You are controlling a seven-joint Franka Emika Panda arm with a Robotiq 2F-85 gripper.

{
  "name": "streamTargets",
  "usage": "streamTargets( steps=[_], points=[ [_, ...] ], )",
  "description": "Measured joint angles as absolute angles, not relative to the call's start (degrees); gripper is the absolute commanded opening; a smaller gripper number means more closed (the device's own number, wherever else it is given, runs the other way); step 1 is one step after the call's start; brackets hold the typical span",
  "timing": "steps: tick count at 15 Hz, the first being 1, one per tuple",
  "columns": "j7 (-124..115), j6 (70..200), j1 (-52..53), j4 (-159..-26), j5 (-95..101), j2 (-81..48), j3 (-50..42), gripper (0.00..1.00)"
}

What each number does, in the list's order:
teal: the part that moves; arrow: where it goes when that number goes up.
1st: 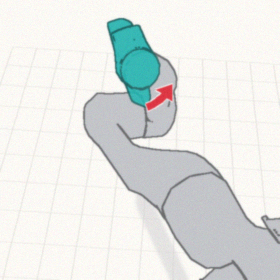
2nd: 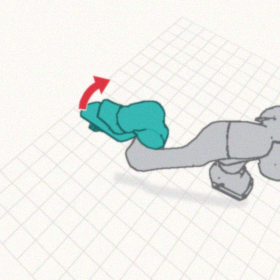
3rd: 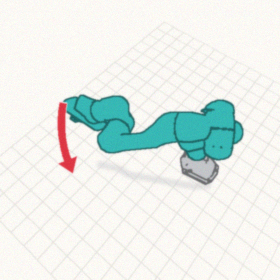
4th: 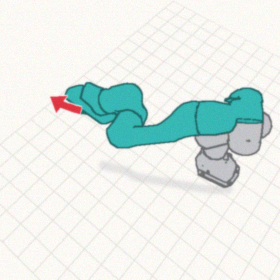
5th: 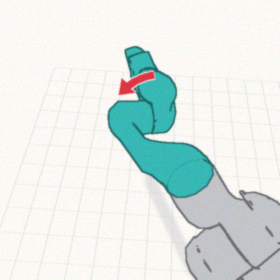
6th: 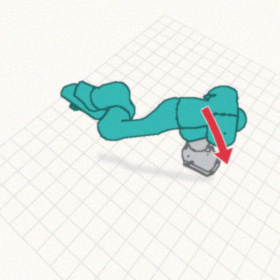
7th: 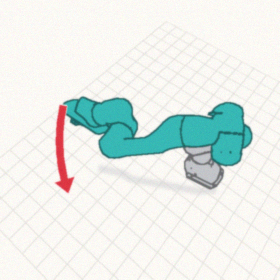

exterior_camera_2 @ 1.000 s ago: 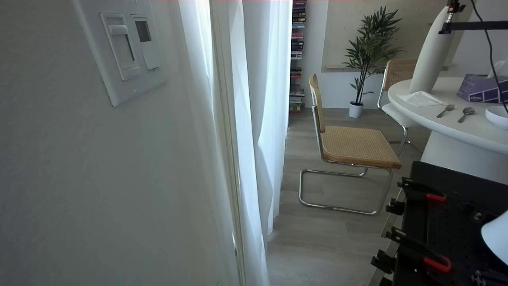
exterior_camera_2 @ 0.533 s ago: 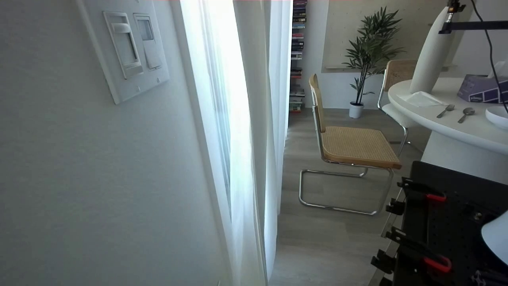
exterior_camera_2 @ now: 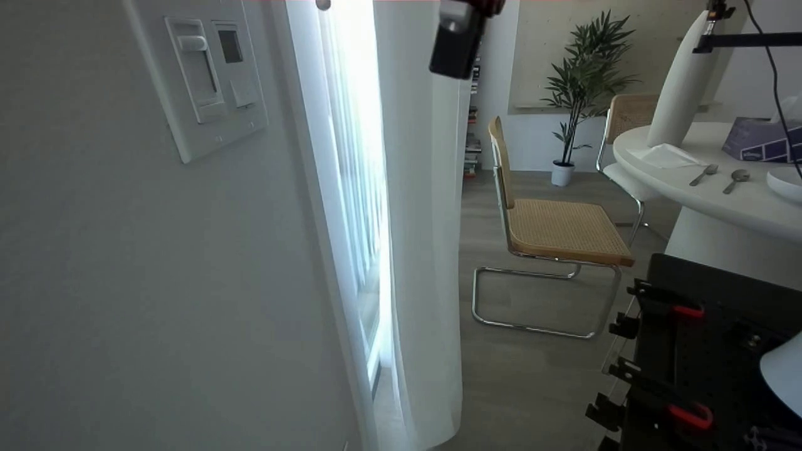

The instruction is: Draw the white curtains closed

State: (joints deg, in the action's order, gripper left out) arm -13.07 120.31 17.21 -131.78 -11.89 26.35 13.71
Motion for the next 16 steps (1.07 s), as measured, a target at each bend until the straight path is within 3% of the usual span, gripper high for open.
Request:
streamTargets(
  steps=[4,5,6,13,16],
  points=[
    [-9.3,105.5,17.9,-129.9,-11.6,26.1,14.0,0.06],
    [-8.4,101.6,17.7,-129.0,-11.0,25.9,13.9,0.47],
    [-7.7,97.6,17.5,-127.9,-9.8,25.7,13.9,0.48],
    [0.1,75.8,14.6,-118.4,3.2,22.8,13.5,0.98],
    [1.3,75.2,13.4,-115.7,5.2,22.4,12.0,1.00]
  ],
)
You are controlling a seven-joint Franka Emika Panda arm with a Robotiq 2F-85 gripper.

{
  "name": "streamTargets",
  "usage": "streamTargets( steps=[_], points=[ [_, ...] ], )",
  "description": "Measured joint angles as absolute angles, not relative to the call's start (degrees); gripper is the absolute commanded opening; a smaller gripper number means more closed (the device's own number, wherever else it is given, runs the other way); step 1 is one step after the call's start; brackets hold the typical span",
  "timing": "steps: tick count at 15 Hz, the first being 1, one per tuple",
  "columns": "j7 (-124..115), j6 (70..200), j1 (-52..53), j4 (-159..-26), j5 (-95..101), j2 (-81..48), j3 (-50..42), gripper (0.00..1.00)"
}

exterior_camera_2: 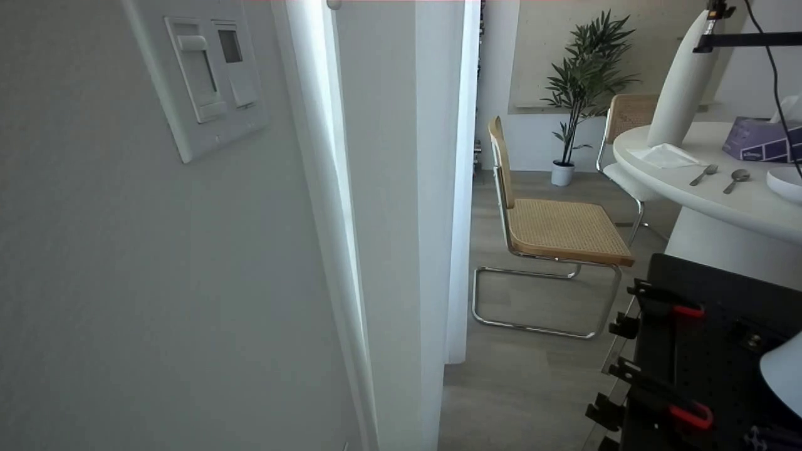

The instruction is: Draw the white curtains closed

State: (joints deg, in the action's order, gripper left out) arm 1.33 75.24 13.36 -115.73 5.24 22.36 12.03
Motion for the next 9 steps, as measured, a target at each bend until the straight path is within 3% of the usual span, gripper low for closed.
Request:
streamTargets(
  steps=[9],
  points=[
    [2.3,81.3,8.6,-109.3,-1.6,23.4,2.4,1.00]
  ],
)
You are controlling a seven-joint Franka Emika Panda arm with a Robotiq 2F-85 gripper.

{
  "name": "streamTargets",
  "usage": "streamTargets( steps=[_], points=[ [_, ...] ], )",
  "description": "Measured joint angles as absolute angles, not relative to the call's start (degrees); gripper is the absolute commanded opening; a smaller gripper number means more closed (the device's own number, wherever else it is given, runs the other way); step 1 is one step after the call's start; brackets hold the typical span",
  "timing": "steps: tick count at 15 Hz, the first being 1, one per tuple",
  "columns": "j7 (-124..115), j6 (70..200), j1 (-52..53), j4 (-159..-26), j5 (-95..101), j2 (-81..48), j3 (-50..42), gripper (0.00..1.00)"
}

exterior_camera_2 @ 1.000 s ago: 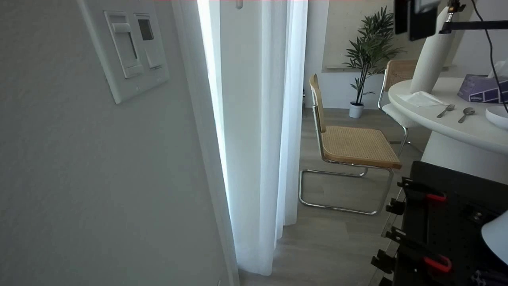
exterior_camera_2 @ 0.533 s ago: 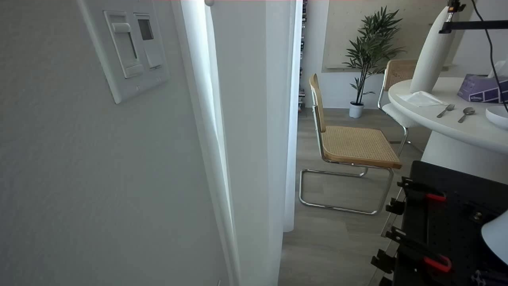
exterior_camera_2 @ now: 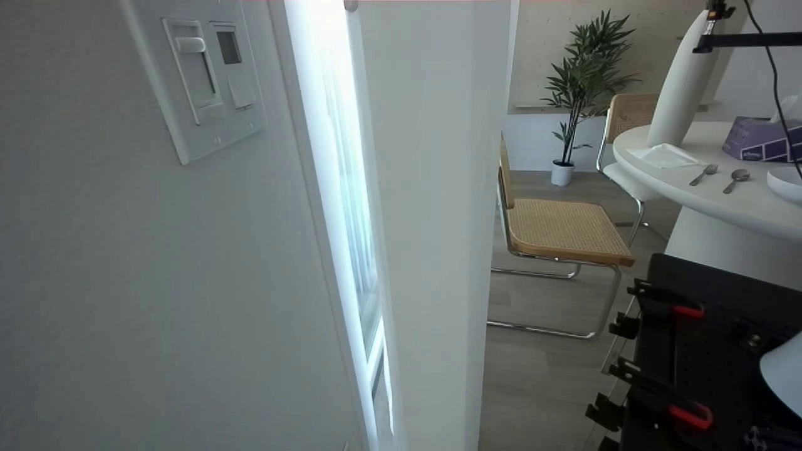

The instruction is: Draw the white curtains closed

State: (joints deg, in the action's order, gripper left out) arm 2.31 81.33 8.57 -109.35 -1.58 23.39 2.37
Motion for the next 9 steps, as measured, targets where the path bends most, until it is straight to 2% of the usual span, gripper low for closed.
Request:
streamTargets(
  steps=[4,9],
  points=[
    [5.1,83.8,6.6,-107.1,-3.8,23.4,-0.8,1.00],
    [5.4,84.0,6.0,-107.2,-3.8,23.4,-0.4,1.00]
  ],
)
